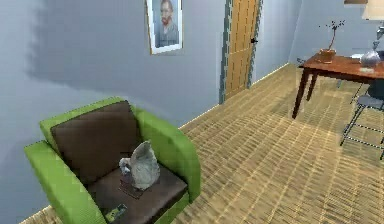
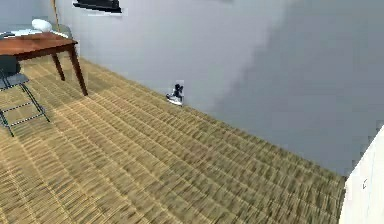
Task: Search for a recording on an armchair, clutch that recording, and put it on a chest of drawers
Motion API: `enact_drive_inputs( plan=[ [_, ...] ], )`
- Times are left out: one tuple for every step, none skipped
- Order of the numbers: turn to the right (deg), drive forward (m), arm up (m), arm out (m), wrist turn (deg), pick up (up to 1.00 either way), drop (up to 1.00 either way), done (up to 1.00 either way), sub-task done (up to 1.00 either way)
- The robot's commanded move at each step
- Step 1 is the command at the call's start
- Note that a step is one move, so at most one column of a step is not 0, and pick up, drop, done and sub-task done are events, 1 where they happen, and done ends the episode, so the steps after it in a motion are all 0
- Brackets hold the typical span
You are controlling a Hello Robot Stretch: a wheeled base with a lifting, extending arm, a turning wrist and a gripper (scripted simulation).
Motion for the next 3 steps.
enact_drive_inputs(
  plan=[
    [39.0, 0.00, 0.00, 0.00, 0.0, 0.00, 0.00, 0.00, 0.00],
    [0.0, 0.15, 0.00, 0.00, 0.0, 0.00, 0.00, 0.00, 0.00],
    [-45.0, 0.00, 0.00, 0.00, 0.0, 0.00, 0.00, 0.00, 0.00]
  ],
)
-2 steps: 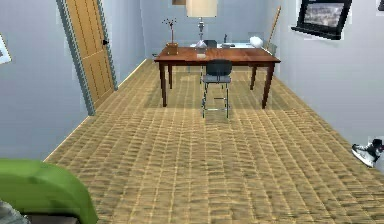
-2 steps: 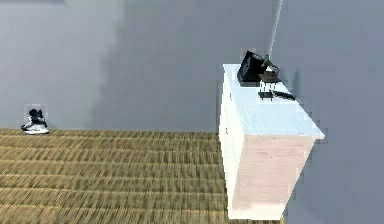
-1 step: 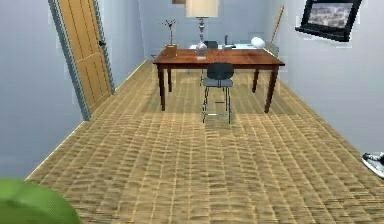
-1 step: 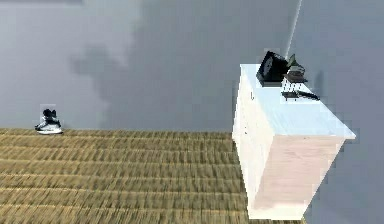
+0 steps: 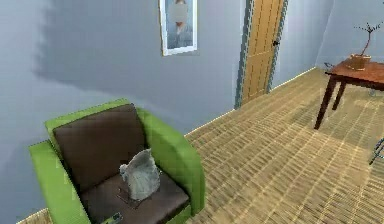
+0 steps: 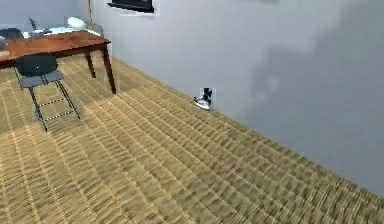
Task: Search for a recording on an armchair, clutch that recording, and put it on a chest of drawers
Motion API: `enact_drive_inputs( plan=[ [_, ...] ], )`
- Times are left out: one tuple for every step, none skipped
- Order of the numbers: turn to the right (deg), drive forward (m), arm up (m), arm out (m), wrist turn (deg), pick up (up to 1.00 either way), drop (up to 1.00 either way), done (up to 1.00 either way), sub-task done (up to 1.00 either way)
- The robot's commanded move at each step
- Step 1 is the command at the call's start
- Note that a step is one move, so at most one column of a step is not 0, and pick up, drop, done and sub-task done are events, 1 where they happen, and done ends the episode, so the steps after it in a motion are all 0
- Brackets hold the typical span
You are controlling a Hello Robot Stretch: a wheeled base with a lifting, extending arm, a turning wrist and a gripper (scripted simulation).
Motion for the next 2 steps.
enact_drive_inputs(
  plan=[
    [-45.0, 0.00, 0.00, 0.00, 0.0, 0.00, 0.00, 0.00, 0.00],
    [-45.0, 0.00, 0.00, 0.00, 0.0, 0.00, 0.00, 0.00, 0.00]
  ],
)
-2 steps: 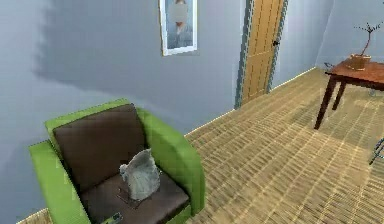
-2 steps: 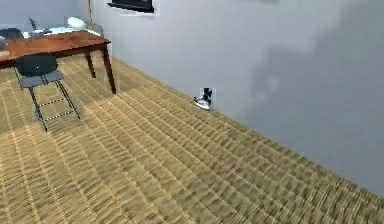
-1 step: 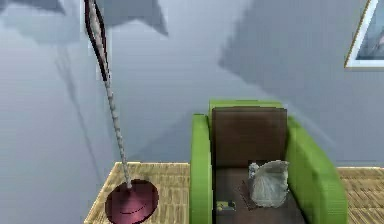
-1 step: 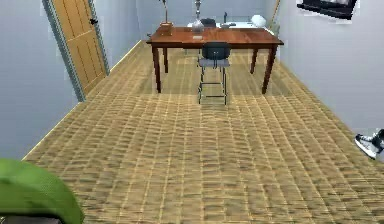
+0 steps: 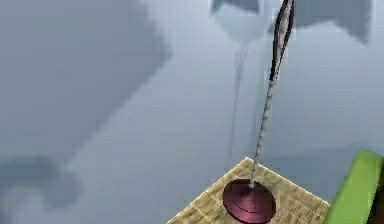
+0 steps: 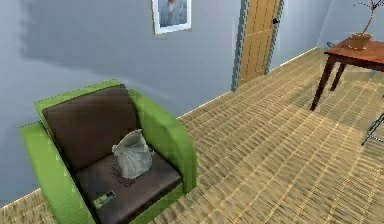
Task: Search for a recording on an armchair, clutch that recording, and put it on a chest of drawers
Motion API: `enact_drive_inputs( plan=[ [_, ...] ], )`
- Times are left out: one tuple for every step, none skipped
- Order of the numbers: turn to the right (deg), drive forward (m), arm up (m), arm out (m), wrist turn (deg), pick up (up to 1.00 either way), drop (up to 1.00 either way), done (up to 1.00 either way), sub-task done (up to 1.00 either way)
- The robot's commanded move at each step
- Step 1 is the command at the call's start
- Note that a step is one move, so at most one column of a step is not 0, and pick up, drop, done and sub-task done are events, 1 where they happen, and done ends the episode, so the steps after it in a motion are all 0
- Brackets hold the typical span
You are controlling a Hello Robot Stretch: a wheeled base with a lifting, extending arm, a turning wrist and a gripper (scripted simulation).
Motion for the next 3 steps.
enact_drive_inputs(
  plan=[
    [-18.0, 0.00, 0.00, 0.00, 0.0, 0.00, 0.00, 0.00, 0.00],
    [45.0, 0.00, 0.00, 0.00, 0.0, 0.00, 0.00, 0.00, 0.00],
    [45.0, 0.00, 0.00, 0.00, 0.0, 0.00, 0.00, 0.00, 0.00]
  ],
)
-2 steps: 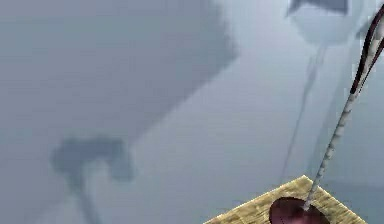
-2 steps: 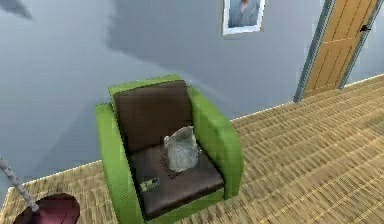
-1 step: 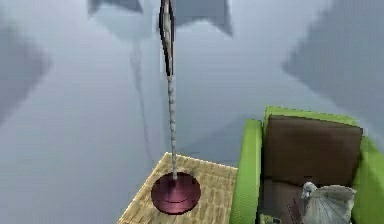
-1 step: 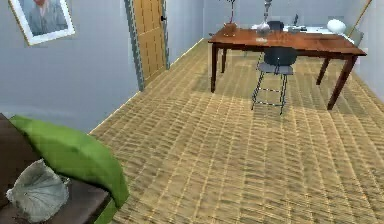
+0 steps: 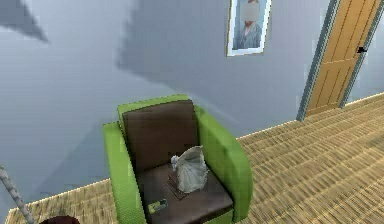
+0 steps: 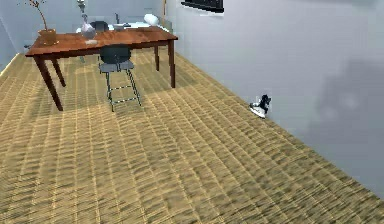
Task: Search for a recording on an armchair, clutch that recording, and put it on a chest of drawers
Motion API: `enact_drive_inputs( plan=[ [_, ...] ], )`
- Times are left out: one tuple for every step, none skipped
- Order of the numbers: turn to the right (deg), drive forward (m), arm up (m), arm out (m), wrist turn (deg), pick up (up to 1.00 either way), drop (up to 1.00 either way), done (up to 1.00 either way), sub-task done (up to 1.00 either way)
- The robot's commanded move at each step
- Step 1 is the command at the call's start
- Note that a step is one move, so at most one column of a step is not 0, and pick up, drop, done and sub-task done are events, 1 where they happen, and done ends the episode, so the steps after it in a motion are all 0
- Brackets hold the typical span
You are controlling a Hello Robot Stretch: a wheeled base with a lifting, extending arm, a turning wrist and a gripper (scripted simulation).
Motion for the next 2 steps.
enact_drive_inputs(
  plan=[
    [6.0, 0.00, 0.00, 0.00, 0.0, 0.00, 0.00, 0.00, 0.00],
    [0.0, 0.35, 0.00, 0.00, 0.0, 0.00, 0.00, 0.00, 0.00]
  ],
)
